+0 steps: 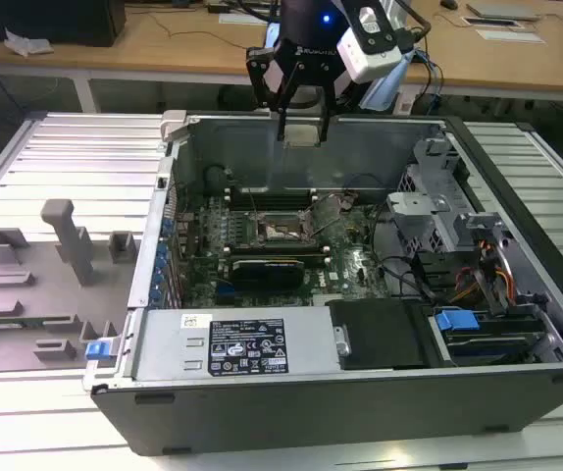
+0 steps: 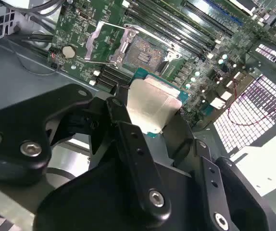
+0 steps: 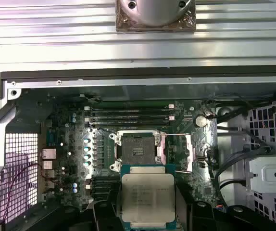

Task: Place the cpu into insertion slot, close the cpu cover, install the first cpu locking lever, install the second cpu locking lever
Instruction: 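Place the cpu into insertion slot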

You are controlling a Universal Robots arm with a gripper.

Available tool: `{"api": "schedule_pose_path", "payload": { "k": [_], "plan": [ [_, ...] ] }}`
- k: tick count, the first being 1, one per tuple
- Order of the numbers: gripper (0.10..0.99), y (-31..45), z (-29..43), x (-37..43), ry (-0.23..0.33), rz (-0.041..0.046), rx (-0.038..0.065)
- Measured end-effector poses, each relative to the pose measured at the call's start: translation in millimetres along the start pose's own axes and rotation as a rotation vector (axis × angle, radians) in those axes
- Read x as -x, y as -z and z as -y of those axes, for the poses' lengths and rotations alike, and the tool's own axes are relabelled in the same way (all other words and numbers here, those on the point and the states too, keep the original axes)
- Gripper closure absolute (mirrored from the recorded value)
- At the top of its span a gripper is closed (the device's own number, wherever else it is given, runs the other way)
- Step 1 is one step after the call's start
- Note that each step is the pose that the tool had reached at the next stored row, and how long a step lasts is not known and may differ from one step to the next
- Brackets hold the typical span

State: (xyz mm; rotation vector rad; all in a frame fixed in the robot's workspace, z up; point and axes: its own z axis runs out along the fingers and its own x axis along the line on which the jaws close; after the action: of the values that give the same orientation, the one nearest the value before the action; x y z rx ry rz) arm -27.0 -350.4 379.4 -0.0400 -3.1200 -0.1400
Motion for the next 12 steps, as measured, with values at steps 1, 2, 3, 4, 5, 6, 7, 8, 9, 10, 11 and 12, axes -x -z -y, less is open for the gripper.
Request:
{"api": "schedule_pose_path", "payload": {
  "k": [1, 2, 3, 4, 5, 6, 7, 8, 9, 10, 11, 12],
  "plan": [
    [0.545, 0.0, 0.0, 0.0, 0.0, 0.0, 0.0],
    [0.545, 0.0, 0.0, 0.0, 0.0, 0.0, 0.0],
    [0.545, 0.0, 0.0, 0.0, 0.0, 0.0, 0.0],
    [0.545, 0.0, 0.0, 0.0, 0.0, 0.0, 0.0],
    [0.545, 0.0, 0.0, 0.0, 0.0, 0.0, 0.0],
    [0.545, 0.0, 0.0, 0.0, 0.0, 0.0, 0.0],
    [0.545, 0.0, 0.0, 0.0, 0.0, 0.0, 0.0],
    [0.545, -0.7, 0.0, 0.0, 0.0, 0.0005, 0.0],
    [0.545, -1.6, 0.1, 0.0, 0.0, 0.001, 0.0],
    [0.545, -3.1, 0.3, -0.1, 0.0, 0.0014, 0.0],
    [0.545, -6.1, 0.5, -0.1, 0.0, 0.0015, 0.0],
    [0.545, -10.3, 1.0, -0.2, 0.0, 0.0015, 0.0]
  ]
}}
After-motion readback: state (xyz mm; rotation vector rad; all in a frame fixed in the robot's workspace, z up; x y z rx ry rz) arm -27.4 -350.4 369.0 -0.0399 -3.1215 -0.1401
